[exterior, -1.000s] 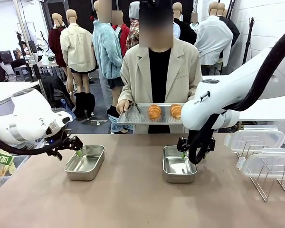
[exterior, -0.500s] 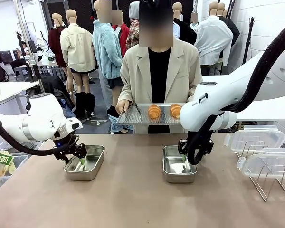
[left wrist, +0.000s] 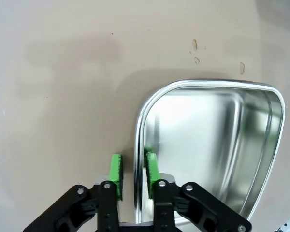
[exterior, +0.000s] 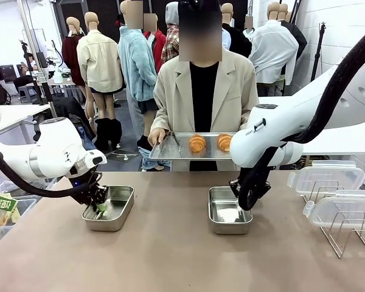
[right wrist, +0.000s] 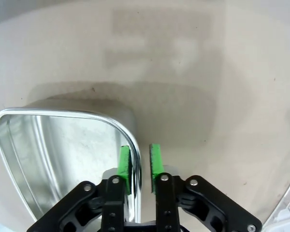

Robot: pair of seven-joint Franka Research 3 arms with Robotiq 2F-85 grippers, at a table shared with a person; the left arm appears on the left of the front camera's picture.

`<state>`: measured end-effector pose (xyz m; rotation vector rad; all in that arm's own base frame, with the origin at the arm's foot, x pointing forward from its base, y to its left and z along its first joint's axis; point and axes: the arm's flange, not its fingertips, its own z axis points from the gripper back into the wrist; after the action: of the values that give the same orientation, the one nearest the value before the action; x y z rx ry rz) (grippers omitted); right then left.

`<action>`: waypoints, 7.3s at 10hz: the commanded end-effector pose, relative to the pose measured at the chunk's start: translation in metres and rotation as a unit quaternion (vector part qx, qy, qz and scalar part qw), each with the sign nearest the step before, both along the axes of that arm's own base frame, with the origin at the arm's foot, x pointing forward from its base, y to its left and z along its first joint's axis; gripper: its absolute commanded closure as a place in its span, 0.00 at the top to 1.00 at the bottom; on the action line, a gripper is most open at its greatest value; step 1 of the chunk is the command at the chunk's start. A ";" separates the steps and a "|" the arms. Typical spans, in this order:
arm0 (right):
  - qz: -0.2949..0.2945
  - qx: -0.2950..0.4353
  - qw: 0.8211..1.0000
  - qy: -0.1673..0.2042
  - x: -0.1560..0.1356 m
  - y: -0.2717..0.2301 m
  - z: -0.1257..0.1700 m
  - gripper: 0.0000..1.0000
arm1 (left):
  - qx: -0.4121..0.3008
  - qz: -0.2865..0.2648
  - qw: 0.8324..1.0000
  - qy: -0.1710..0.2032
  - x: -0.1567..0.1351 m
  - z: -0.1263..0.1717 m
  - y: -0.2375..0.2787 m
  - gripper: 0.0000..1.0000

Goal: Place the bread in airtight containers.
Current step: Lift both Airtight Container, then once an object is inside an Airtight Container , place the container in the center of the table.

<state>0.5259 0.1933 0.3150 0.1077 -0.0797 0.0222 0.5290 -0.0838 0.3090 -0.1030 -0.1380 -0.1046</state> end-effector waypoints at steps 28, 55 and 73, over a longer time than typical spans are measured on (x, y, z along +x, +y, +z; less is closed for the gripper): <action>-0.040 -0.029 0.999 0.007 0.005 0.006 0.112 0.00 | 0.027 0.002 0.997 -0.074 -0.024 0.141 -0.056 0.00; -0.040 -0.029 0.999 0.007 0.005 0.006 0.112 0.00 | 0.027 0.002 0.997 -0.074 -0.024 0.141 -0.056 0.00; -0.040 -0.029 0.999 0.007 0.005 0.006 0.112 0.00 | 0.027 0.002 0.997 -0.074 -0.024 0.141 -0.056 0.00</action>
<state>0.5335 0.2008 0.4261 0.0436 -0.0545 -0.0550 0.5049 -0.1410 0.4470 -0.0519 -0.2752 -0.1045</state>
